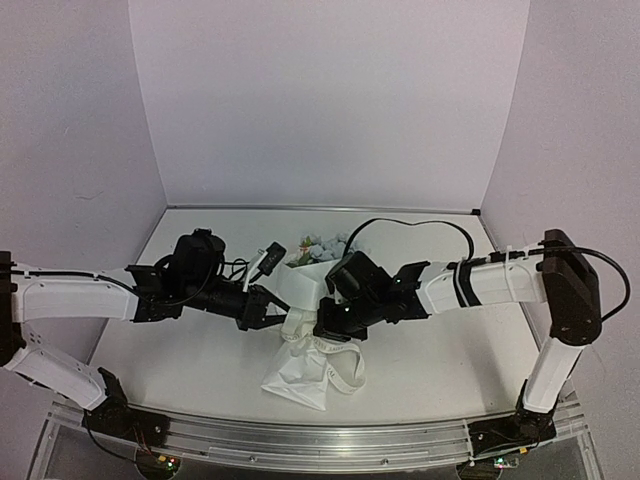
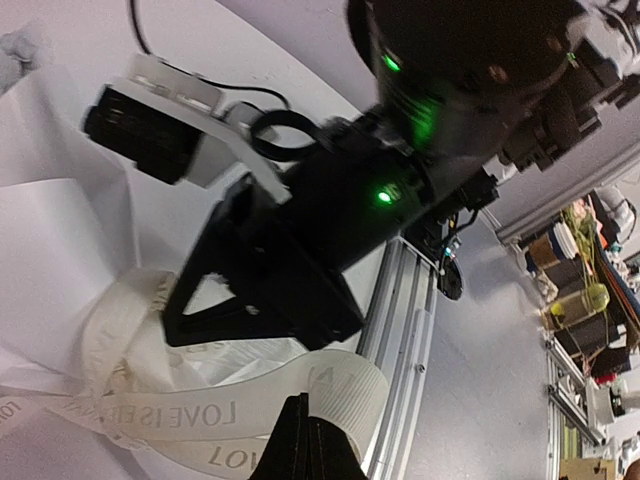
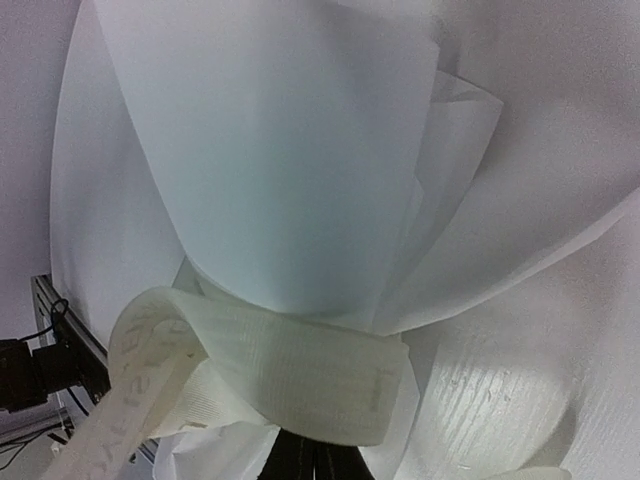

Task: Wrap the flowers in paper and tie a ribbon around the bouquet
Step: Cross the half-tied ribbon over the folded bouquet.

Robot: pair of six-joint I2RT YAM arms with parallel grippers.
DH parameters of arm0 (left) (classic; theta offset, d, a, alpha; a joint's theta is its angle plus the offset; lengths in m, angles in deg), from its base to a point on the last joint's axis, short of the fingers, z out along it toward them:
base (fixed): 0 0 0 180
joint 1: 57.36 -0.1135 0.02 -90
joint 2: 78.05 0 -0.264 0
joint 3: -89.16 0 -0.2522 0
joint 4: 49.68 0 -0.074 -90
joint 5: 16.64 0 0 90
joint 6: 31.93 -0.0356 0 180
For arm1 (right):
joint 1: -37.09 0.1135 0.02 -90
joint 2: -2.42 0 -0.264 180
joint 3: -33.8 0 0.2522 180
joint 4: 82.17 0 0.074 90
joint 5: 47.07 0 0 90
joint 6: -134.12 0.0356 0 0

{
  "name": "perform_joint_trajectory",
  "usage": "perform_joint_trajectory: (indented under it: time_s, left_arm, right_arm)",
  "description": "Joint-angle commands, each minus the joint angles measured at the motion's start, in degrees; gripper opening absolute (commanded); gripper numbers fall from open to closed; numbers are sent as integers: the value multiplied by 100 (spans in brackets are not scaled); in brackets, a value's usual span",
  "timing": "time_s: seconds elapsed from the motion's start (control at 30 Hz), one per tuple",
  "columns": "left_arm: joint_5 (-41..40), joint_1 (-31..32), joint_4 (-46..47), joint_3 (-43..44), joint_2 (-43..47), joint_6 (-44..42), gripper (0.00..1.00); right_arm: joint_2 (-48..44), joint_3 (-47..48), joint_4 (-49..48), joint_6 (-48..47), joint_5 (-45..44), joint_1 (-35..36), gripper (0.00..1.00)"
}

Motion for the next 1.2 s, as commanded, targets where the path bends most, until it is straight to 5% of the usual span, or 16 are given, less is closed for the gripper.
perform_joint_trajectory:
  time_s: [0.0,0.53,0.63,0.93,1.17]
  left_arm:
    - [284,471,-86,402,-205,-386,0]
    - [529,1084,-716,700,-1146,-783,6]
    - [408,1101,-851,787,-1175,-837,17]
    - [-522,1090,-655,811,-341,-559,71]
    - [-1229,764,-793,832,9,-289,72]
  right_arm:
    - [140,9,-569,425,-256,-8,0]
    - [455,-603,-2425,-49,240,-114,0]
    - [408,-688,-2457,-182,245,-114,0]
    - [283,-843,-2457,-370,247,-117,0]
    - [259,-791,-2423,-440,292,-113,0]
